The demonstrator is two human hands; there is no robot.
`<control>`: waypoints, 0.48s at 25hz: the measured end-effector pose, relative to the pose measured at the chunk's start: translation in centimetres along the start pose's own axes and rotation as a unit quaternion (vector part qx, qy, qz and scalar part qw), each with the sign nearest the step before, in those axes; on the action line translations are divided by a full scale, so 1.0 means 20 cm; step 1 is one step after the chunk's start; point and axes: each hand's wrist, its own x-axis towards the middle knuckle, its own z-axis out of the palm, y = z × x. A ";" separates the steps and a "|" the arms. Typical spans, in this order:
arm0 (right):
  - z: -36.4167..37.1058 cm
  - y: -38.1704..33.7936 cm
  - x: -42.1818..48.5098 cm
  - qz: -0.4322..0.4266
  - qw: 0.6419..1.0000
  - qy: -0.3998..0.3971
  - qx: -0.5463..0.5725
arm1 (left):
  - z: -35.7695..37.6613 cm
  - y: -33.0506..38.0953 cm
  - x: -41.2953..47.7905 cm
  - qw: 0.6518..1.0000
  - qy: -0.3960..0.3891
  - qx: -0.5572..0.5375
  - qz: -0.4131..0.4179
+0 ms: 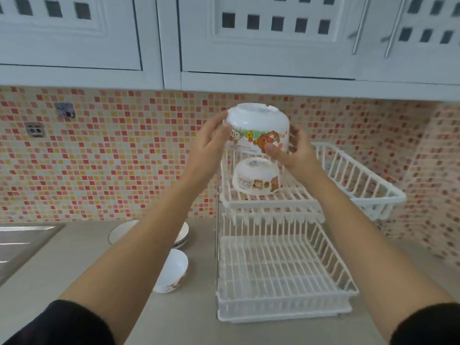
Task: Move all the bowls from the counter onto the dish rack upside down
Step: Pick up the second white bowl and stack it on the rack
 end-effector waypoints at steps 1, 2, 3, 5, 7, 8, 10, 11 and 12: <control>-0.07 0.05 0.04 0.006 0.999 -0.006 -0.033 | 0.07 -0.01 0.03 0.999 -0.007 0.031 -0.018; -0.13 0.09 0.07 0.015 0.997 -0.019 -0.067 | 0.14 -0.02 0.05 0.997 -0.012 0.062 -0.040; -0.17 0.14 0.11 0.022 0.994 -0.036 -0.105 | 0.19 -0.04 0.07 0.994 -0.017 0.083 -0.063; -0.22 0.22 0.17 0.038 0.981 -0.084 -0.171 | 0.28 -0.09 0.11 0.988 -0.029 0.100 -0.112; -0.20 0.29 0.22 0.055 0.968 -0.142 -0.198 | 0.31 -0.15 0.14 0.980 -0.039 0.109 -0.162; -0.20 0.33 0.24 0.062 0.963 -0.167 -0.201 | 0.33 -0.17 0.15 0.975 -0.045 0.124 -0.179; -0.18 0.38 0.28 0.080 0.955 -0.200 -0.202 | 0.35 -0.22 0.17 0.965 -0.056 0.159 -0.202; -0.17 0.40 0.30 0.087 0.950 -0.215 -0.210 | 0.36 -0.25 0.18 0.961 -0.058 0.171 -0.210; -0.17 0.42 0.31 0.093 0.941 -0.234 -0.225 | 0.36 -0.27 0.19 0.957 -0.060 0.183 -0.217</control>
